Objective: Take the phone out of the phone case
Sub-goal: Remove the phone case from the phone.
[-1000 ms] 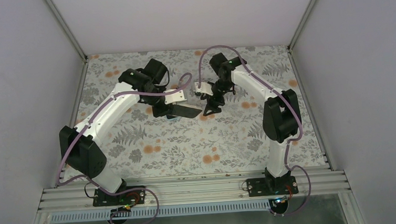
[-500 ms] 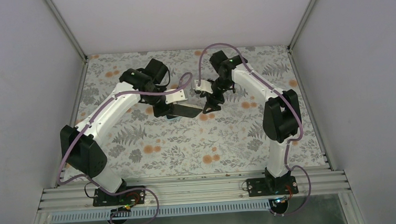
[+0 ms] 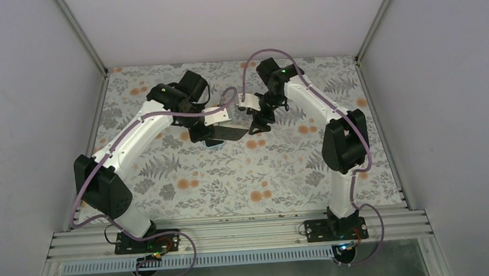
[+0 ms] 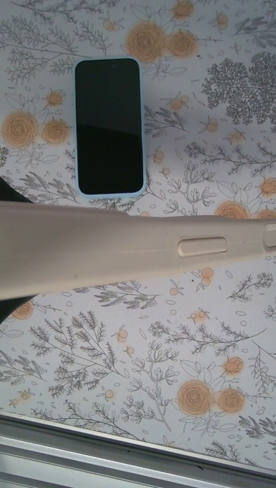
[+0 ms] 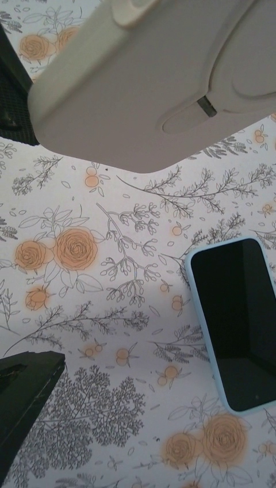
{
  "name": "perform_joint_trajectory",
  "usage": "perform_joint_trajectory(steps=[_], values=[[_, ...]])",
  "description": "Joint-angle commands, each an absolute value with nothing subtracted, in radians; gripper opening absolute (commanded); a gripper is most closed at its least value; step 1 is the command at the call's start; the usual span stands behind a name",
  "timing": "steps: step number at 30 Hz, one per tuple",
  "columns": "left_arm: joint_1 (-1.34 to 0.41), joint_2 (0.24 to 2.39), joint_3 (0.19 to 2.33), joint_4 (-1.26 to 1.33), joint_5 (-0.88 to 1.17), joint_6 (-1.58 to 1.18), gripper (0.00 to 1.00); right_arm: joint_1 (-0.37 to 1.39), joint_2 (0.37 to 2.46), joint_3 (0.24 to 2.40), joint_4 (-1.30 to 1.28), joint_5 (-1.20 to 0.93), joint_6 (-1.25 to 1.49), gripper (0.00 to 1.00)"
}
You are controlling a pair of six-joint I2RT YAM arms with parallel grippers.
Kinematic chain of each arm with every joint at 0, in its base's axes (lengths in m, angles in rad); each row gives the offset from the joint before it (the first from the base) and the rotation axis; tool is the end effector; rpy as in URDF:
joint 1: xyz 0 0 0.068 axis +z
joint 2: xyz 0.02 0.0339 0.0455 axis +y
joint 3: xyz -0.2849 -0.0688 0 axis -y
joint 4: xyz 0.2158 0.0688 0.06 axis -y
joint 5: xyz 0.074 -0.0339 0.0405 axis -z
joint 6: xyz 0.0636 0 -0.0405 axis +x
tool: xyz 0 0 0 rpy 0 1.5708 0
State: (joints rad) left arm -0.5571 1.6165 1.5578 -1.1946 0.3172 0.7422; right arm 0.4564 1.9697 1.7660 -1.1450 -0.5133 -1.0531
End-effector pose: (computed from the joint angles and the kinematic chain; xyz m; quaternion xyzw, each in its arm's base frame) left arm 0.2390 -0.1722 0.3176 0.6097 0.7613 -0.1409 0.1698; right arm 0.3297 0.1967 0.2649 -0.6791 0.6810 0.2096 0.1766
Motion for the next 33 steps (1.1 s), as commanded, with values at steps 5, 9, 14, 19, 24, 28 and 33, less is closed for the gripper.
perform_joint_trajectory(steps=[5,9,14,19,24,28,33], values=[[-0.604,1.612,1.602,-1.258,0.532,0.809,0.02,0.453,1.981,1.825,-0.960,-0.484,-0.979,0.88],[-0.606,1.621,1.608,-1.270,0.555,0.817,0.02,0.453,1.986,1.841,-0.945,-0.482,-0.964,0.88],[-0.610,1.622,1.620,-1.281,0.589,0.827,0.02,0.453,1.986,1.849,-0.925,-0.482,-0.951,0.89],[-0.612,1.627,1.628,-1.295,0.611,0.837,0.02,0.452,1.983,1.849,-0.906,-0.475,-0.942,0.90],[-0.618,1.629,1.634,-1.322,0.641,0.855,0.02,0.452,1.984,1.853,-0.897,-0.470,-0.942,0.90],[-0.621,1.629,1.640,-1.330,0.647,0.860,0.02,0.451,1.986,1.860,-0.898,-0.475,-0.943,0.90],[-0.624,1.630,1.658,-1.353,0.658,0.871,0.02,0.451,1.987,1.860,-0.901,-0.473,-0.950,0.90]])
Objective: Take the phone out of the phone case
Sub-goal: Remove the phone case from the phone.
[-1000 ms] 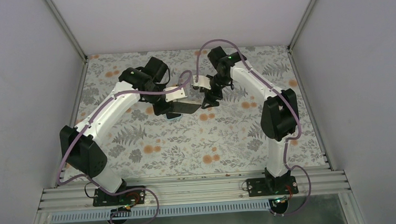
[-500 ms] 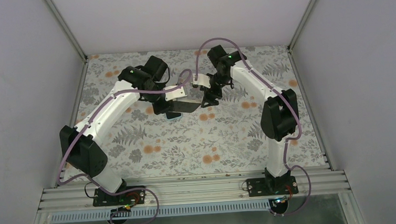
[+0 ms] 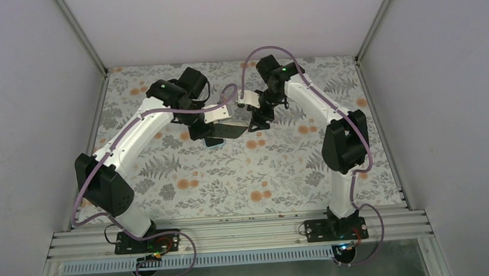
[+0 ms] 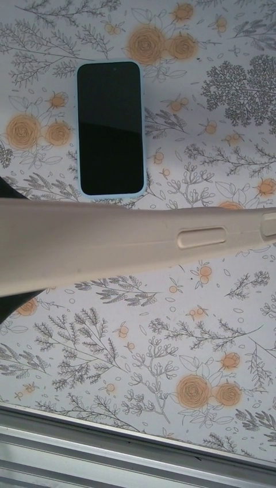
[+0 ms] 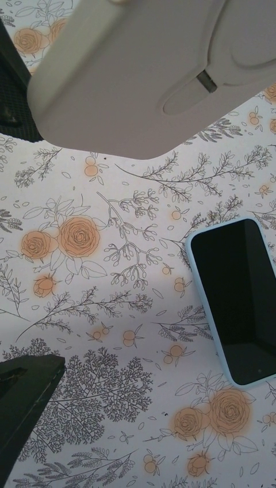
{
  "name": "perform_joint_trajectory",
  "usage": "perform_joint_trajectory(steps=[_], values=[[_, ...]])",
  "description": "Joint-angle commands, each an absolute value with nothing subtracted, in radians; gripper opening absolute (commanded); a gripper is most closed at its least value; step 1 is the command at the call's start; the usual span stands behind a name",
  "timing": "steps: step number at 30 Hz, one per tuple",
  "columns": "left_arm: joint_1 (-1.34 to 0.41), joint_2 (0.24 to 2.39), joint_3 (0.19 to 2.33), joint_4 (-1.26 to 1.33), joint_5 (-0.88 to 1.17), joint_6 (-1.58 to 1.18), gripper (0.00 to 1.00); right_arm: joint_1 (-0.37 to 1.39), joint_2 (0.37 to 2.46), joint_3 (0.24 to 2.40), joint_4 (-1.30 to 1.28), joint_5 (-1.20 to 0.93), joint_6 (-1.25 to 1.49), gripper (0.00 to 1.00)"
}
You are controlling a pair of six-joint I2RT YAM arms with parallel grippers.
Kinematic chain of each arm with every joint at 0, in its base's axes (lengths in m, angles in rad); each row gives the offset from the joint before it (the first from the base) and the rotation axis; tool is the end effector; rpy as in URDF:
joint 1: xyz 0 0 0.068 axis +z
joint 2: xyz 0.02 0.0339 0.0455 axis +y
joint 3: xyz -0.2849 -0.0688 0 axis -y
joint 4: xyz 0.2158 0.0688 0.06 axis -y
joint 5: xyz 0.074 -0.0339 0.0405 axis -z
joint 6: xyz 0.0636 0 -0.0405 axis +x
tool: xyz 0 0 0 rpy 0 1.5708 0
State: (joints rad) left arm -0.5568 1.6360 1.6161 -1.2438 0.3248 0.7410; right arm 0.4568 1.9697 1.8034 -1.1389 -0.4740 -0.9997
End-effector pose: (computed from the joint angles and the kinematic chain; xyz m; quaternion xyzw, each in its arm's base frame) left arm 0.2407 -0.1737 0.3255 0.6090 0.7621 -0.1452 0.1650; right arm 0.3351 0.1971 0.2735 -0.6645 0.6984 0.1897 0.1864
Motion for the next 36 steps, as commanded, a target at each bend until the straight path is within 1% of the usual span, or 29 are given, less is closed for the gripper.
perform_joint_trajectory(steps=[1,15,18,36], values=[[-0.624,1.629,1.661,-1.356,0.657,0.873,0.02,0.450,1.987,1.859,-0.902,-0.471,-0.952,0.90],[-0.641,1.604,1.673,-1.358,0.672,0.868,0.02,0.443,1.992,1.864,-0.911,-0.470,-0.971,0.90],[-0.643,1.596,1.677,-1.358,0.678,0.867,0.02,0.439,1.994,1.867,-0.911,-0.469,-0.974,0.94],[-0.653,1.573,1.677,-1.358,0.700,0.865,0.02,0.432,2.018,1.889,-0.922,-0.471,-0.977,0.95]])
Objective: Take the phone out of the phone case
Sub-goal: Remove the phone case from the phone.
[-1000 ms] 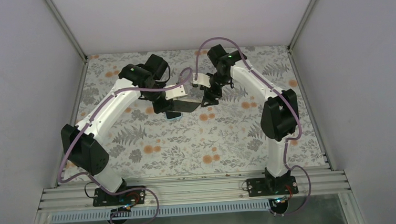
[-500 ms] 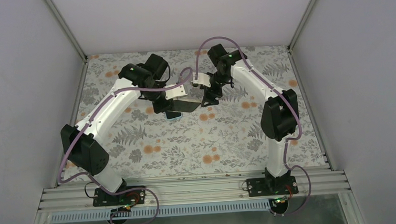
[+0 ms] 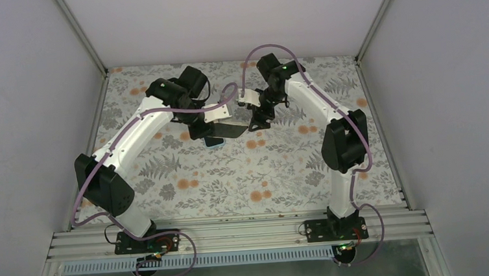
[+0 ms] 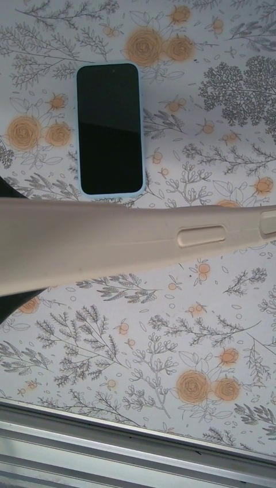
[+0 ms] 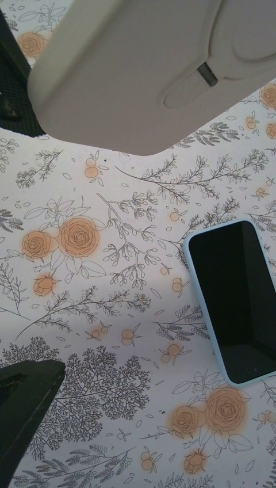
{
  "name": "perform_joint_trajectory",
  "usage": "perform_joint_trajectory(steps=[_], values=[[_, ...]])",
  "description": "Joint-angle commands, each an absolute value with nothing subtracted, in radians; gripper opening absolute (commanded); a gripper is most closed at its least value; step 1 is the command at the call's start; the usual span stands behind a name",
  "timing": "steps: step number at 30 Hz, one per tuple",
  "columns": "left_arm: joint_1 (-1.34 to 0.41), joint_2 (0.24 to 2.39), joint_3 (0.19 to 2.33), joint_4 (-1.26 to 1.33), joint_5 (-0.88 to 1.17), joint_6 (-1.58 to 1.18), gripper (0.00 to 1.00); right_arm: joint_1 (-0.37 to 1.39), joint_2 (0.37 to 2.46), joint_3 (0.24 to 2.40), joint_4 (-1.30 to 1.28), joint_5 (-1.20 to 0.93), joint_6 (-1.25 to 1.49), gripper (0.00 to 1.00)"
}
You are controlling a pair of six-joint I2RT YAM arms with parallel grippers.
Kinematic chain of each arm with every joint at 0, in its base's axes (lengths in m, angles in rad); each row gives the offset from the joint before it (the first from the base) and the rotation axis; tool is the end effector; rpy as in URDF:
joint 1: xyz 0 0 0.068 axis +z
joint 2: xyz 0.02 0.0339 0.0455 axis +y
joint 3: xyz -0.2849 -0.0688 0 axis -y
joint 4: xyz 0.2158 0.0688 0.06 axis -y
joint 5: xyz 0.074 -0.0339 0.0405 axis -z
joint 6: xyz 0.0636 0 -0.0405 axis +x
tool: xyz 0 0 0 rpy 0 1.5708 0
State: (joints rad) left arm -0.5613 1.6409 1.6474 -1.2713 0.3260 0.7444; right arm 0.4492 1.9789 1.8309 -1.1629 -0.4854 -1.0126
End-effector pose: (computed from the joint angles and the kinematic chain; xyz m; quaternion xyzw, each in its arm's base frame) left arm 0.2396 -0.1747 0.3311 0.6120 0.7596 -0.1460 0.1644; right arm 0.3374 0.1956 0.2766 -0.6657 0.6959 0.1939 0.1871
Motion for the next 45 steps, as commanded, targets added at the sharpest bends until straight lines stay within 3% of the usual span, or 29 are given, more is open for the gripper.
perform_joint_trajectory(steps=[1,19,25,34,45], values=[[-0.653,1.573,1.676,-1.358,0.701,0.865,0.02,0.432,2.019,1.890,-0.919,-0.471,-0.977,0.95],[-0.666,1.557,1.674,-1.357,0.673,0.864,0.02,0.404,2.033,1.908,-0.939,-0.476,-0.979,0.95],[-0.658,1.564,1.643,-1.328,0.593,0.853,0.02,0.351,1.925,1.793,-1.020,-0.540,-1.038,0.95],[-0.644,1.581,1.584,-1.182,0.438,0.788,0.02,0.347,1.594,1.482,-1.071,-0.678,-1.078,0.96],[-0.643,1.625,1.643,-1.180,0.467,0.788,0.02,0.355,1.560,1.398,-1.038,-0.744,-1.052,0.93]])
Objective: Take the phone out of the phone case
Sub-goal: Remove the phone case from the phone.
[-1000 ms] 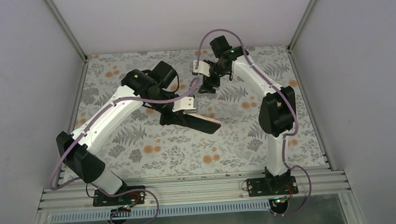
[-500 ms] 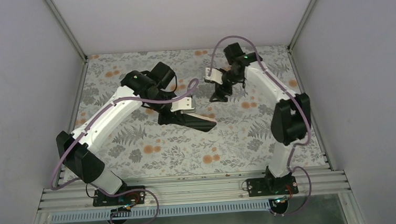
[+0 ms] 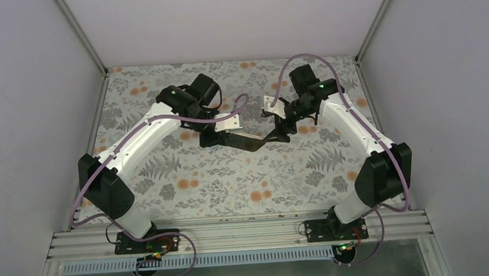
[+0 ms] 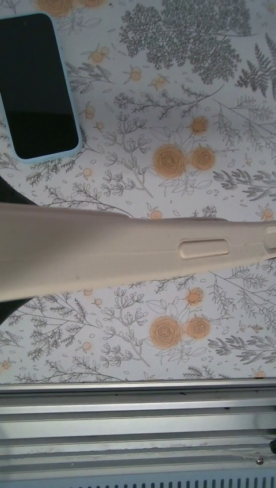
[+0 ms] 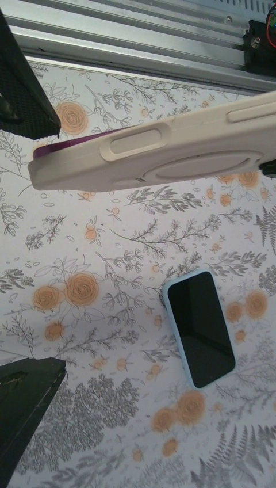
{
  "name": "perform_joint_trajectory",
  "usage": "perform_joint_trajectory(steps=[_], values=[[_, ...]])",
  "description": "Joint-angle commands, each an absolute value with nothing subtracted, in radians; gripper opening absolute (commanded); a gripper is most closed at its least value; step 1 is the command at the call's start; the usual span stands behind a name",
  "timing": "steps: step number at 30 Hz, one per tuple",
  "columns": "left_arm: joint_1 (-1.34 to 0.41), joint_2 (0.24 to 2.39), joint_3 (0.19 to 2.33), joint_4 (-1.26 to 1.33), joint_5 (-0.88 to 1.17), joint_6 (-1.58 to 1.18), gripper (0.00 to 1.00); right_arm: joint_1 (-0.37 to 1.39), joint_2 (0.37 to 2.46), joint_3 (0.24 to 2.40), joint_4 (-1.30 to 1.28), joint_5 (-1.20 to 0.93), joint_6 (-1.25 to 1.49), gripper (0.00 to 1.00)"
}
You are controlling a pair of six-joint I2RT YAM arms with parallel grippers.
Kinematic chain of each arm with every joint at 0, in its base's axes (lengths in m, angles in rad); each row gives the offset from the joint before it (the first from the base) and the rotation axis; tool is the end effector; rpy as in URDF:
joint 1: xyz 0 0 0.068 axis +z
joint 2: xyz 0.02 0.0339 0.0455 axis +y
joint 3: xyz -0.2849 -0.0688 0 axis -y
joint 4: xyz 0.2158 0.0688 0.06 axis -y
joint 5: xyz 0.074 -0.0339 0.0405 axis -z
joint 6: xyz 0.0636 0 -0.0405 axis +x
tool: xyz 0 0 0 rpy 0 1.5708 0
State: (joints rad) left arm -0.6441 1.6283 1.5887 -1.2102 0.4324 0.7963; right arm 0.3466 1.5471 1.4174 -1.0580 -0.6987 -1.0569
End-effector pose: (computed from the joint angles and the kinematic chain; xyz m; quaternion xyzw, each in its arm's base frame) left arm 0.2206 -0.1990 0.3243 0.6617 0.7021 -0.1993 0.1717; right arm 0.2503 0.1339 0.3161 -0.6452 0.6624 0.2529 0.2846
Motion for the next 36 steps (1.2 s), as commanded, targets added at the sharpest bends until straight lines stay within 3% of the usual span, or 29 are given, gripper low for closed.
perform_joint_trajectory(steps=[1,36], values=[[-0.643,1.622,1.642,-1.180,0.467,0.788,0.02,0.354,1.560,1.395,-1.033,-0.740,-1.051,0.93],[-0.641,1.604,1.649,-1.211,0.466,0.798,0.02,0.322,1.588,1.424,-1.107,-0.761,-1.124,0.92]])
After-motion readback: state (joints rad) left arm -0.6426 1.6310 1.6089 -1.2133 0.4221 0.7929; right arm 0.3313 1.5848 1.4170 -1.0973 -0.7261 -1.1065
